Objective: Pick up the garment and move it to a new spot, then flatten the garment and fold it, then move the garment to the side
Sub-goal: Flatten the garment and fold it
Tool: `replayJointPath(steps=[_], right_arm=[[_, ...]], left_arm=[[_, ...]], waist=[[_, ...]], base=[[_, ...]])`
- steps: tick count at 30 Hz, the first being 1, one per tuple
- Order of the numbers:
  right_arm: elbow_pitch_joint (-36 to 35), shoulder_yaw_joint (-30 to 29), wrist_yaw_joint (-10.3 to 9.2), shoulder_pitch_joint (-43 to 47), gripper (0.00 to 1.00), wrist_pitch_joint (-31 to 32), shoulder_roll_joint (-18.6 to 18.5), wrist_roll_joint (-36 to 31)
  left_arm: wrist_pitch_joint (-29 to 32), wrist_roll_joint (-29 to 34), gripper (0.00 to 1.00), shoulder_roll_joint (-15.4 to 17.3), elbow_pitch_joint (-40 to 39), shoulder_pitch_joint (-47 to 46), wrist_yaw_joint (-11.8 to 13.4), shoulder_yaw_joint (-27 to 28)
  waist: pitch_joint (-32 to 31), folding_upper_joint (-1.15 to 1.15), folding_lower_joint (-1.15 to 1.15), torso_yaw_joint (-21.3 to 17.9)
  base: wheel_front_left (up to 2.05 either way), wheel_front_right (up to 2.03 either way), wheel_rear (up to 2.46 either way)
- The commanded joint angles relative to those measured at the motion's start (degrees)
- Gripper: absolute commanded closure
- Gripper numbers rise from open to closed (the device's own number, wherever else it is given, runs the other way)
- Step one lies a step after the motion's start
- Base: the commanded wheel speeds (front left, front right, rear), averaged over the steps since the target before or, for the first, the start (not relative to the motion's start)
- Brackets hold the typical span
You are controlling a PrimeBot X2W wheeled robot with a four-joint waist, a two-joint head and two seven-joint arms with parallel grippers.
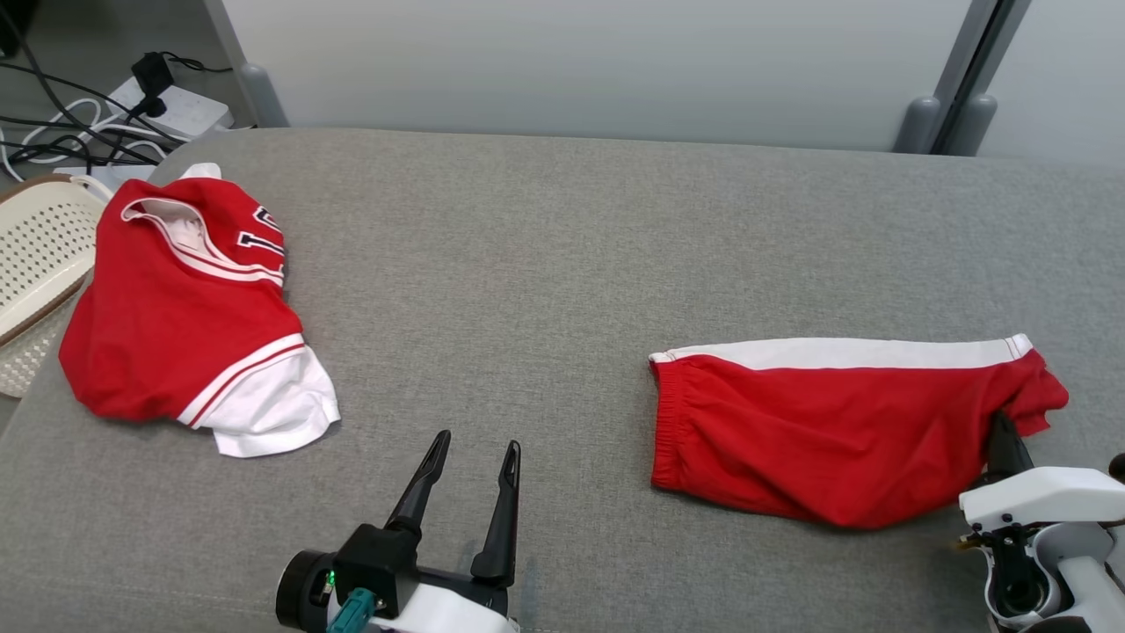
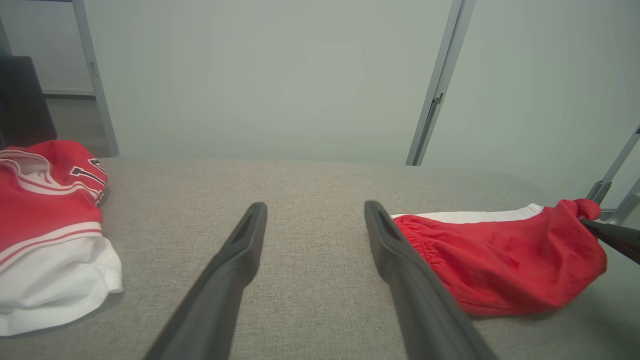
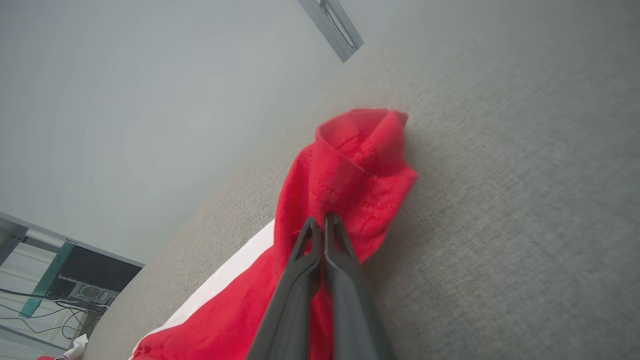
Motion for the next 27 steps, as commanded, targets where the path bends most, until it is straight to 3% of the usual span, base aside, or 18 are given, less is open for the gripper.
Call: replayJointPath(steps=[1, 13, 27], right_arm=[[-2.67, 1.74, 0.01, 0.18, 1.00, -0.80, -0.19, -0.71], [-15.81, 10.17, 0.01, 4.30, 1.00, -0.68, 1.94, -1.47], [-21.31, 17.06, 0.01, 8.00, 0.98, 2.57, 3.68, -2.10]], left_arm=[[-0.34, -0.47, 0.00, 0.03, -1.31, -1.67, 0.25, 1.65], [-0.34, -0.83, 0.00, 0.03, -0.97, -0.30, 0.30, 1.81], [-0.34, -0.99, 0.00, 0.03, -0.66, 0.95, 0.22, 1.80]], waist=[[-0.28, 0.00, 0.00, 0.50], [-2.16, 0.00, 0.00, 5.32], [-3.54, 0.00, 0.00, 10.30]], base=[[0.00, 0.00, 0.00], [0.00, 0.00, 0.00], [0.00, 0.00, 0.00]])
